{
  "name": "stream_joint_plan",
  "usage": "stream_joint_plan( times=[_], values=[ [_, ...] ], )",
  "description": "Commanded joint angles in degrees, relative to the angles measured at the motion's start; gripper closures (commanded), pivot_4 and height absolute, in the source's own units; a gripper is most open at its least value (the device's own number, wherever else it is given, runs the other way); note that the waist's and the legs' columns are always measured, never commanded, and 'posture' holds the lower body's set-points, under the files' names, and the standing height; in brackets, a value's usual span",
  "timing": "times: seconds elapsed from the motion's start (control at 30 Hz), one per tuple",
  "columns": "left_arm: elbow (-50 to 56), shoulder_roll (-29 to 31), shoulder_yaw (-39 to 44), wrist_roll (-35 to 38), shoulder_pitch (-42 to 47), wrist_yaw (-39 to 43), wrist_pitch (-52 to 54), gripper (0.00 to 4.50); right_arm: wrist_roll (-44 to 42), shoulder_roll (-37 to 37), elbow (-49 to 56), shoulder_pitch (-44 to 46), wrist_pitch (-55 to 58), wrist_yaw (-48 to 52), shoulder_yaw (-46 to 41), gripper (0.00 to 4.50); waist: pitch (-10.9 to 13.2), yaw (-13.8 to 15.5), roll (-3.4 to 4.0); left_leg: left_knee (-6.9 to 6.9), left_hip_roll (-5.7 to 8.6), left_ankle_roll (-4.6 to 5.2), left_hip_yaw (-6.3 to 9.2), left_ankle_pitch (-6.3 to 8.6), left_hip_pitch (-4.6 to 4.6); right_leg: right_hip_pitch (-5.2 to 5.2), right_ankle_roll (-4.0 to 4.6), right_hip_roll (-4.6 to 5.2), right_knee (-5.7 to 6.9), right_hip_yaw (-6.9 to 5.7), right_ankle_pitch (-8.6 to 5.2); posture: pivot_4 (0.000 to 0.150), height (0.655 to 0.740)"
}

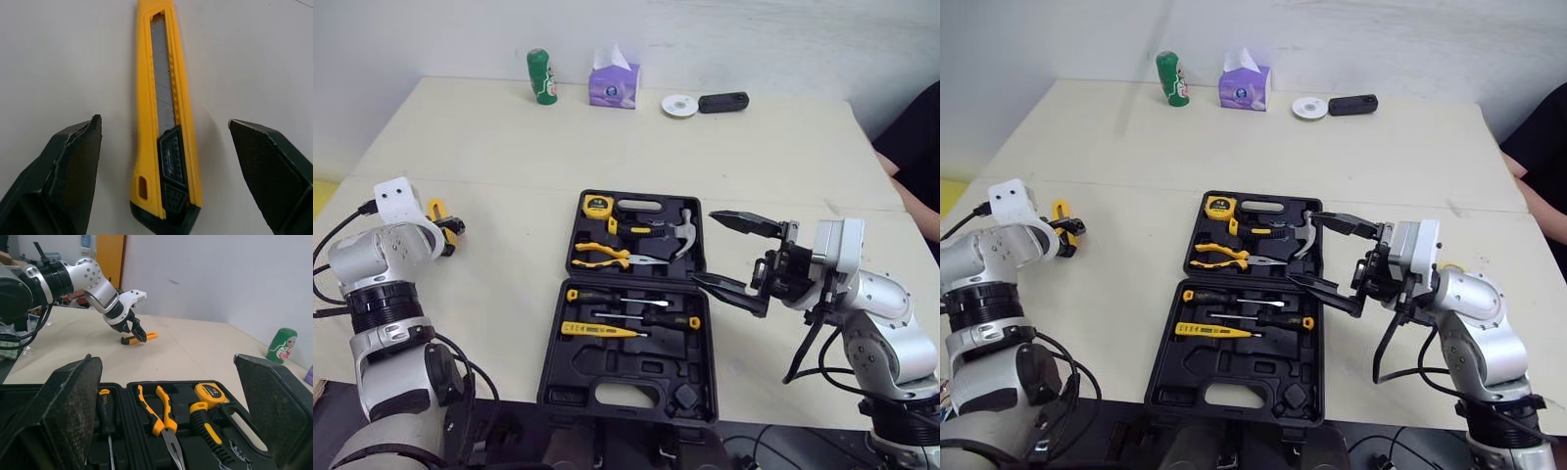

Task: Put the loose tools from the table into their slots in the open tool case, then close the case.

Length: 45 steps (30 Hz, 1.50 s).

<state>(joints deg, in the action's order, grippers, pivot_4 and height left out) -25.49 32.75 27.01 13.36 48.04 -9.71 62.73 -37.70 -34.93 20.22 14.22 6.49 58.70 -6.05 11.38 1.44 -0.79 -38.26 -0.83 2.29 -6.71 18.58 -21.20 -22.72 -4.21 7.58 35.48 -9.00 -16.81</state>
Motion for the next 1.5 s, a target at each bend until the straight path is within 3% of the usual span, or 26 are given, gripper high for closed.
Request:
stream_joint_plan(
  times=[0.03, 0.33, 0.73, 1.0, 1.37, 1.5],
  values=[
    [-3.4, 2.1, -1.3, -1.8, 3.5, 0.7, -3.6, 0.12, -1.0, 0.5, 2.9, 1.0, 0.8, -1.1, -0.2, 0.0, 0.0, 0.1, -0.07, -0.01, 0.0, 0.01, 0.01, -0.01, -0.02, 0.0, 0.0, 0.01, -0.01, -0.02, 0.0, 0.15, 0.74],
    [-15.1, 4.2, -5.3, -3.8, 7.6, 3.6, -7.6, 0.12, -0.5, 1.0, 4.2, 1.5, 1.8, -2.5, 0.5, 0.0, 0.0, -0.1, -0.09, -0.02, 0.01, 0.03, -0.01, -0.03, -0.01, -0.01, 0.0, -0.01, 0.02, -0.02, 0.0, 0.15, 0.74],
    [-26.5, 5.4, -3.3, -2.8, 9.7, 2.6, -11.2, 0.12, 1.3, 1.7, 3.7, 1.0, 1.1, -3.1, 0.8, 0.0, 0.0, -0.5, -0.09, -0.01, 0.0, 0.01, -0.07, -0.07, 0.12, -0.01, 0.0, 0.0, 0.15, 0.04, 0.0, 0.15, 0.74],
    [-25.5, 4.8, 0.0, -1.2, 7.1, 1.2, -9.3, 3.26, 2.0, 1.8, 2.8, -0.9, -0.7, -1.7, -0.3, 0.0, 0.0, -0.6, -0.09, -0.01, 0.02, -0.01, -0.07, -0.09, 0.11, -0.01, 0.0, 0.04, 0.17, 0.05, 0.0, 0.15, 0.74],
    [-17.6, 4.0, 4.3, 2.4, 6.5, 1.6, -8.6, 3.25, 1.3, 1.1, 3.5, -0.8, -0.2, -1.4, -0.5, 0.0, 0.0, -1.1, -0.09, -0.01, 0.02, -0.01, -0.06, -0.09, 0.1, -0.01, 0.0, 0.05, 0.16, 0.05, 0.0, 0.15, 0.74],
    [-9.1, 4.1, 2.6, 4.4, 5.1, 7.4, -8.6, 3.25, 1.8, 0.7, 3.3, -1.0, -0.3, -1.1, -0.3, 0.0, 0.0, -0.9, -0.12, -0.03, 0.02, -0.01, -0.01, -0.09, 0.04, -0.02, 0.0, 0.06, 0.16, 0.01, 0.0, 0.15, 0.74]
  ],
)
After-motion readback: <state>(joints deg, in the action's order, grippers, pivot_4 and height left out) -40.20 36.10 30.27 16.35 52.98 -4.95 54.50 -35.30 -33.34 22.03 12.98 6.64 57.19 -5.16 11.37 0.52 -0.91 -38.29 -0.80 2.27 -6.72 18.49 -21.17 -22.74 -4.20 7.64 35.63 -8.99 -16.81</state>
